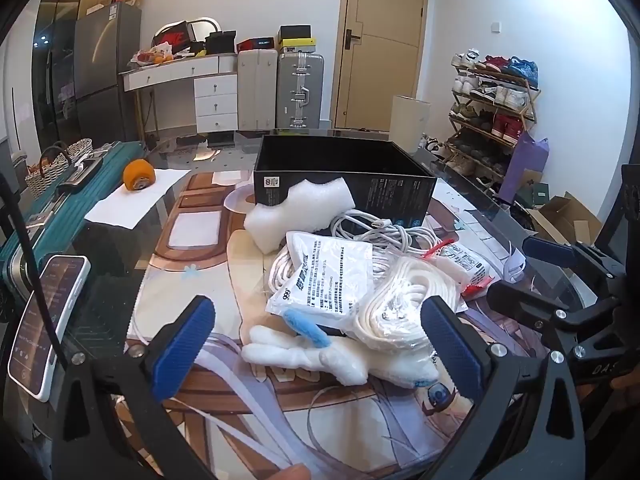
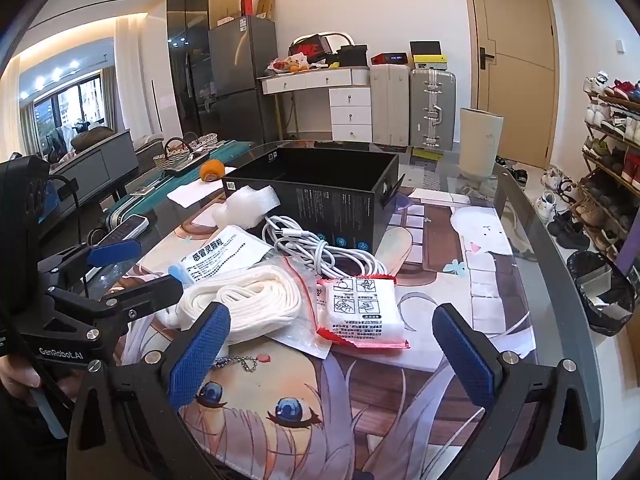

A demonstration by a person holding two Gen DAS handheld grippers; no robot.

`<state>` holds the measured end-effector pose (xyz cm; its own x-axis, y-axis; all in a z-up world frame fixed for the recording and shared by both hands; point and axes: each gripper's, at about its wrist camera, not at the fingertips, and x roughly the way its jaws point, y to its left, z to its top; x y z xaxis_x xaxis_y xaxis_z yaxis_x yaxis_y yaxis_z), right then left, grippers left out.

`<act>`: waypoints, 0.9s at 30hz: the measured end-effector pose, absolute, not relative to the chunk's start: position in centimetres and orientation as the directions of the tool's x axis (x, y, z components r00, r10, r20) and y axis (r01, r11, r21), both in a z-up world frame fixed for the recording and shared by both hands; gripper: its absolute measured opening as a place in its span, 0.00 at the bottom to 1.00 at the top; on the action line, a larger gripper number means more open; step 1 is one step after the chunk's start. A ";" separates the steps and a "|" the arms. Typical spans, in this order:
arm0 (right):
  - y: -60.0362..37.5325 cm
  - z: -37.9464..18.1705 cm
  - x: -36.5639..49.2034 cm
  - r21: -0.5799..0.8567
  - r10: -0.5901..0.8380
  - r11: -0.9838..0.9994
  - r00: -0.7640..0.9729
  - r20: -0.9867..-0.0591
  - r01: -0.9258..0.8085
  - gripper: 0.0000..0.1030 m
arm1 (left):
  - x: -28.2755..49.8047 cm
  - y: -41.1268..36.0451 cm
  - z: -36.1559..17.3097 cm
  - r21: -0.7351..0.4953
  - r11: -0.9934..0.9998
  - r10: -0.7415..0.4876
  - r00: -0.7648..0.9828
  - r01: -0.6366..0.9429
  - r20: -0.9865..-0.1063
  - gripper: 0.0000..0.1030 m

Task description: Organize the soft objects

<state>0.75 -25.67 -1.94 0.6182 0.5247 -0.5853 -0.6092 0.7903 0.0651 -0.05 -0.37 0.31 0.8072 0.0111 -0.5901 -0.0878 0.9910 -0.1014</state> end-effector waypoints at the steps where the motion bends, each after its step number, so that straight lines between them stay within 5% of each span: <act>1: -25.7 -2.0 0.8 0.065 0.524 0.791 0.618 -0.586 -0.609 1.00 | 0.0 -0.4 0.3 -0.101 0.991 0.011 0.808 -0.087 -0.590 1.00; 27: -25.8 -2.3 0.9 0.060 0.510 0.800 0.624 -0.592 -0.597 1.00 | 0.1 -0.3 0.4 -0.085 0.992 0.021 0.801 -0.089 -0.598 1.00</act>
